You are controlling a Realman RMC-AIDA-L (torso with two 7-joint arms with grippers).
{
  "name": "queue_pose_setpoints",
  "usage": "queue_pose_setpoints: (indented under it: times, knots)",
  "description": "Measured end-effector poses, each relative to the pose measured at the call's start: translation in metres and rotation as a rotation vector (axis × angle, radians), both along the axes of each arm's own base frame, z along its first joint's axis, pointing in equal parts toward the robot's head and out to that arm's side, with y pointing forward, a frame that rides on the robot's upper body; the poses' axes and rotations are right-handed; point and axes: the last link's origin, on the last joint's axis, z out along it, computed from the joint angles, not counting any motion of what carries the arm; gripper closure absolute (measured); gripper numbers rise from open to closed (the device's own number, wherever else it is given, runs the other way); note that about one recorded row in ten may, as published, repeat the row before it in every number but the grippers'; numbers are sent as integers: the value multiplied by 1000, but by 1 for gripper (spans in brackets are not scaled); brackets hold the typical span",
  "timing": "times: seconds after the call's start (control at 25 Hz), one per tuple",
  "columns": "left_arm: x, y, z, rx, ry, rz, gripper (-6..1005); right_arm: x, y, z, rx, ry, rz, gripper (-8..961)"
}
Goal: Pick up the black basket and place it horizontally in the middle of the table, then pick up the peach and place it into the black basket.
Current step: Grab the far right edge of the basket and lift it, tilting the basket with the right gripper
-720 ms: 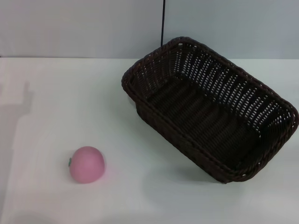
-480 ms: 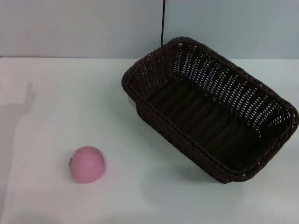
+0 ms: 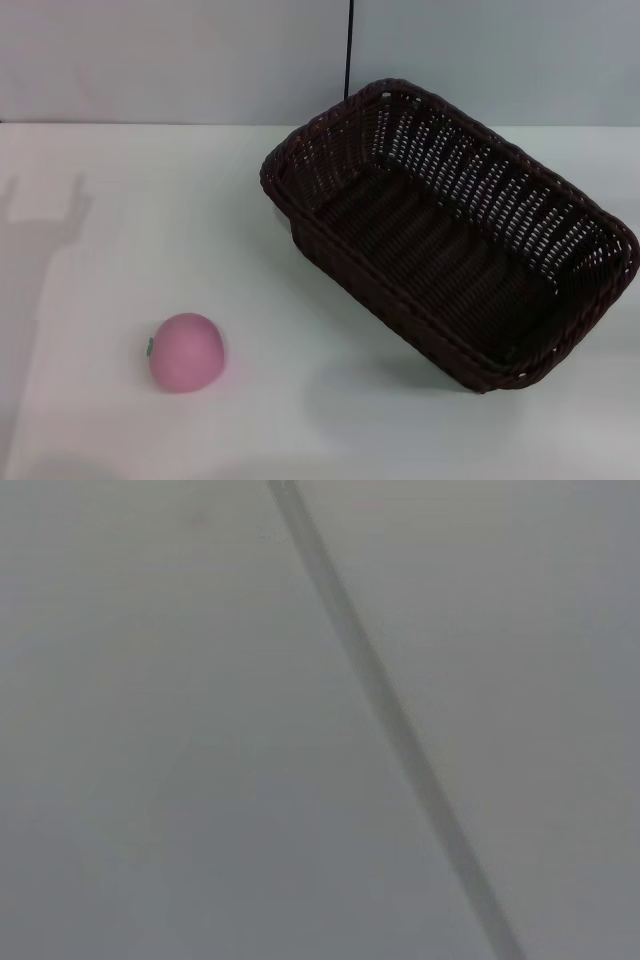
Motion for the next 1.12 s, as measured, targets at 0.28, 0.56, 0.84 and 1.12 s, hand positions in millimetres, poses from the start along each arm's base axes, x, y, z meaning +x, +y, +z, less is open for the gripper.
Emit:
queue_pose_setpoints:
  times: [0.28,0.56,0.84,1.12]
  knots:
    - [-5,-1,-5,-28,-20,35,144,-48,37,53,-526,-112,148,432]
    - [-7,0,-5,-52,-71,27,145,-85,66,71,-867,-364,25,401]
    - [-10,-2,-4,-57,-92,32,145,-124,94,71,-1055,-468,-48,370]
    - [-10,-3,-5,-60,-97,33,146,-142,103,55,-1127,-561,-49,339]
